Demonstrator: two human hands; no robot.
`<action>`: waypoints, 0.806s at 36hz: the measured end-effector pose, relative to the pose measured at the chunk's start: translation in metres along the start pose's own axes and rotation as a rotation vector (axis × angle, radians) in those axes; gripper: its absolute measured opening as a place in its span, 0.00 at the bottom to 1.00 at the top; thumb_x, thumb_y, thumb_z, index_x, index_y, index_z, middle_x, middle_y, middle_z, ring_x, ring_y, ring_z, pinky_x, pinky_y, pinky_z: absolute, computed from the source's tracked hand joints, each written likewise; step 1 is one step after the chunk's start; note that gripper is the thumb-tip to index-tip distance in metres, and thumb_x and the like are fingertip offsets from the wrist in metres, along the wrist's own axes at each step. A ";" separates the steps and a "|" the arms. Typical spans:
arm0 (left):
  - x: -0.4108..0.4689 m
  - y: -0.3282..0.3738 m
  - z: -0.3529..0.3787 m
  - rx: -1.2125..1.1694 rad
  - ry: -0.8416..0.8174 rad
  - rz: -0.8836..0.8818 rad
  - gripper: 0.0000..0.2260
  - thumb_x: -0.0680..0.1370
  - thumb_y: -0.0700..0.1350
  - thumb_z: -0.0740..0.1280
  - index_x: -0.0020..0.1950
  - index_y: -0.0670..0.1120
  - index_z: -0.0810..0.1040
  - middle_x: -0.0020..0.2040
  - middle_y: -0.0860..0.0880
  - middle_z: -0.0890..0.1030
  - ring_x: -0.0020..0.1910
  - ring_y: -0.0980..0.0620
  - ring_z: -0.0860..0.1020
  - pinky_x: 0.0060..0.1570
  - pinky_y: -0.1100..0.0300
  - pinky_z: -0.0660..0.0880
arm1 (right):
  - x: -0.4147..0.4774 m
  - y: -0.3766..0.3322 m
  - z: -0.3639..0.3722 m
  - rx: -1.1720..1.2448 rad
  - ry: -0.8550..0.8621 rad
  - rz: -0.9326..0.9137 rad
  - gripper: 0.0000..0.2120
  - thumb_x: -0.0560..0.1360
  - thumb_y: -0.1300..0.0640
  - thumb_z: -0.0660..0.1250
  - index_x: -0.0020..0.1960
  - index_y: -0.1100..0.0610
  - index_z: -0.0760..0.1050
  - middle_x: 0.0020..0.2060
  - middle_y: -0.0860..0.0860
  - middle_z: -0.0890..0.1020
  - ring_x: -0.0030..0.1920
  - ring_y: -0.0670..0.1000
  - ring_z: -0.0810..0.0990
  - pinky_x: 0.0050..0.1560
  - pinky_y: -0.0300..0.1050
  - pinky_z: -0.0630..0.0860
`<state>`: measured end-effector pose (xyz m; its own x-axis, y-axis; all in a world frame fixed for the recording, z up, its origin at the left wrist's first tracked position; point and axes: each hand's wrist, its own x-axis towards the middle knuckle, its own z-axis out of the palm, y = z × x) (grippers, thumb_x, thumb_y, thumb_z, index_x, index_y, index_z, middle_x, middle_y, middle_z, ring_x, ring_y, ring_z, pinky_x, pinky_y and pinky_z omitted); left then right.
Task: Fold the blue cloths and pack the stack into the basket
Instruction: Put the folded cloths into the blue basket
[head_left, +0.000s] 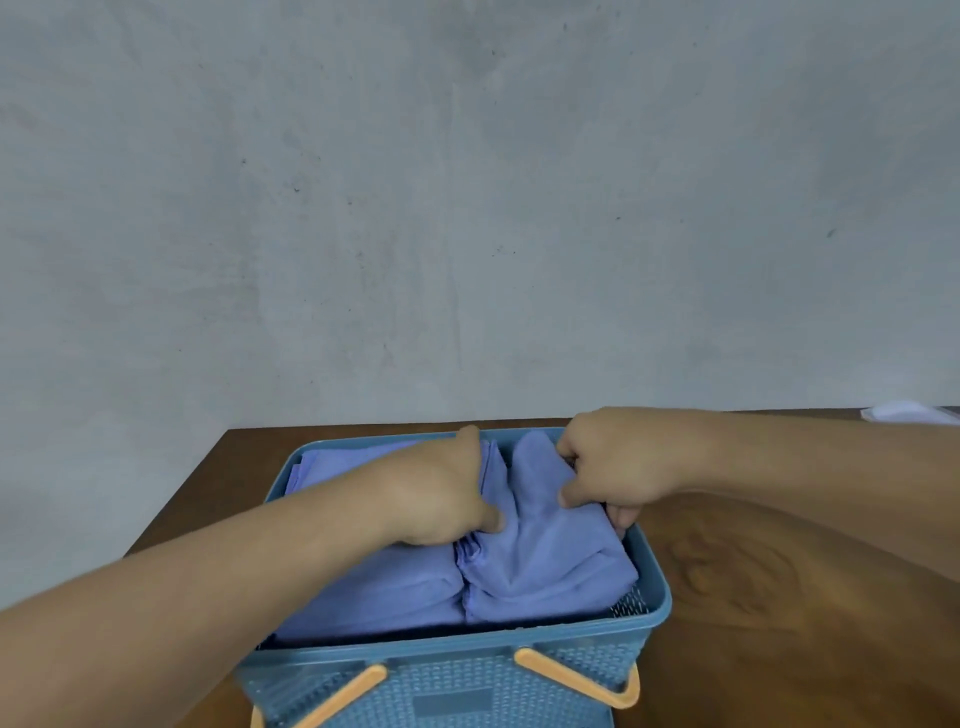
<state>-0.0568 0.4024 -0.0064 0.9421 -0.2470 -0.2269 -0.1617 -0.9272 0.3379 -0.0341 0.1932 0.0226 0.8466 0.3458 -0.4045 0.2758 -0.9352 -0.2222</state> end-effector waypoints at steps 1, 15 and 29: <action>-0.001 0.003 0.003 0.056 0.006 0.021 0.27 0.78 0.55 0.74 0.70 0.46 0.67 0.47 0.46 0.80 0.45 0.46 0.80 0.46 0.49 0.77 | 0.000 -0.002 0.001 -0.095 -0.003 0.002 0.14 0.79 0.54 0.69 0.58 0.63 0.81 0.39 0.55 0.89 0.33 0.47 0.82 0.42 0.41 0.81; -0.024 0.002 0.017 0.208 0.198 0.149 0.30 0.79 0.47 0.72 0.75 0.46 0.61 0.36 0.51 0.74 0.31 0.54 0.72 0.27 0.59 0.64 | 0.002 -0.001 0.011 -0.541 0.348 -0.554 0.28 0.72 0.47 0.76 0.67 0.47 0.70 0.55 0.50 0.74 0.51 0.54 0.76 0.49 0.55 0.78; -0.064 -0.037 0.009 -0.173 0.308 0.307 0.30 0.75 0.62 0.75 0.73 0.65 0.65 0.69 0.71 0.69 0.70 0.77 0.63 0.67 0.75 0.64 | 0.026 -0.002 0.022 -0.622 -0.235 -0.360 0.45 0.77 0.32 0.69 0.84 0.49 0.55 0.76 0.55 0.70 0.72 0.60 0.72 0.70 0.57 0.72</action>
<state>-0.1134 0.4502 -0.0123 0.9057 -0.3836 0.1804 -0.4202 -0.7568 0.5007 -0.0225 0.2061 -0.0067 0.5556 0.5801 -0.5956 0.7819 -0.6081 0.1372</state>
